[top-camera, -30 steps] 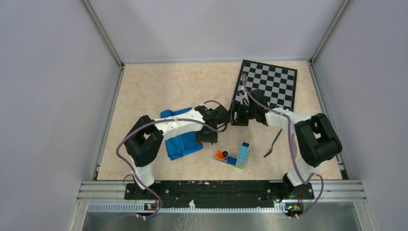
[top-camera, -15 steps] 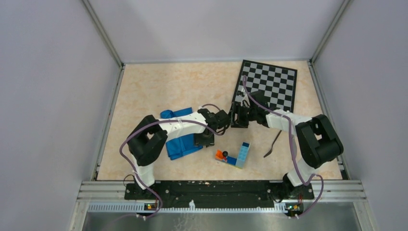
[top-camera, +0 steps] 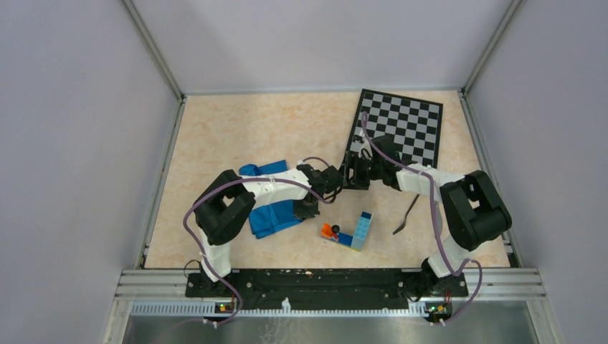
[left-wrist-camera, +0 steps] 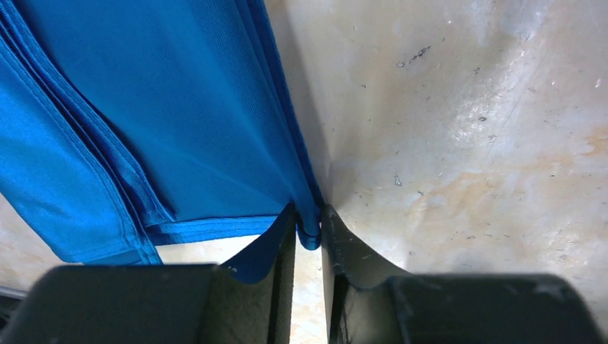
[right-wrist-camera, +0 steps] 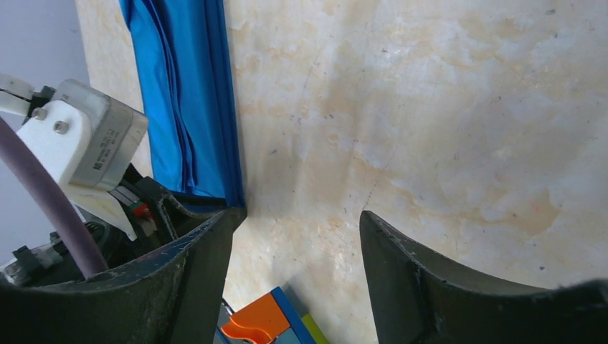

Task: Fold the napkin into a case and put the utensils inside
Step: Pick up the 2/3-rectangle-folded napkin at the center of the board.

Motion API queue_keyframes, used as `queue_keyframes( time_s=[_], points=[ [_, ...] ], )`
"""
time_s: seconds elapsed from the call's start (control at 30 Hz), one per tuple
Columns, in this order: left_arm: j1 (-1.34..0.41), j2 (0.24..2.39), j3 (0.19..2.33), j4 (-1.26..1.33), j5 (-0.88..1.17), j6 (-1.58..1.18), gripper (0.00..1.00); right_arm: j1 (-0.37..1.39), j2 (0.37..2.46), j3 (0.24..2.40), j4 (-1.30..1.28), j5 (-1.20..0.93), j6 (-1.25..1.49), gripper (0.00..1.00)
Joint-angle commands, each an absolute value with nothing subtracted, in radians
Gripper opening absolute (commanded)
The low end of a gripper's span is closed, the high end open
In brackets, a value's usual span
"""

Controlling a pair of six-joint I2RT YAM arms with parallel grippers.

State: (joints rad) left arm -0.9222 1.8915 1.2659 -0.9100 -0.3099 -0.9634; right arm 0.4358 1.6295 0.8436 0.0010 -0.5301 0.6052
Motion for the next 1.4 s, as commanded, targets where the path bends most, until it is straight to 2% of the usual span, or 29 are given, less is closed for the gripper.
queue_keyframes(
  time_s=[0.0,0.03,0.07,0.2,0.4,0.63,0.9,1.37],
  points=[
    [-0.909,1.902,1.216,-0.887,-0.348,-0.946,0.17,0.443,1.606,0.842,0.061,-0.567,0.606,0.67],
    [-0.907,1.89,1.216,-0.887,-0.354,-0.94,0.06,0.445,1.612,0.842,0.069,-0.575,0.607,0.68],
    [-0.907,1.872,1.216,-0.889,-0.363,-0.936,0.0,0.447,1.62,0.842,0.082,-0.592,0.609,0.69],
    [-0.902,1.771,1.201,-0.875,-0.366,-0.899,0.0,0.481,1.69,0.861,0.155,-0.652,0.64,0.76],
    [-0.9,1.612,1.149,-0.832,-0.338,-0.863,0.0,0.579,1.823,0.921,0.336,-0.692,0.775,0.77],
    [-0.899,1.554,1.108,-0.832,-0.347,-0.84,0.0,0.629,1.988,0.981,0.577,-0.679,1.02,0.79],
    [-0.897,1.52,1.101,-0.805,-0.34,-0.819,0.0,0.656,2.122,1.052,0.644,-0.665,1.135,0.8],
    [-0.893,1.502,1.131,-0.825,-0.344,-0.809,0.0,0.705,2.17,1.113,0.563,-0.606,1.117,0.75]
  ],
)
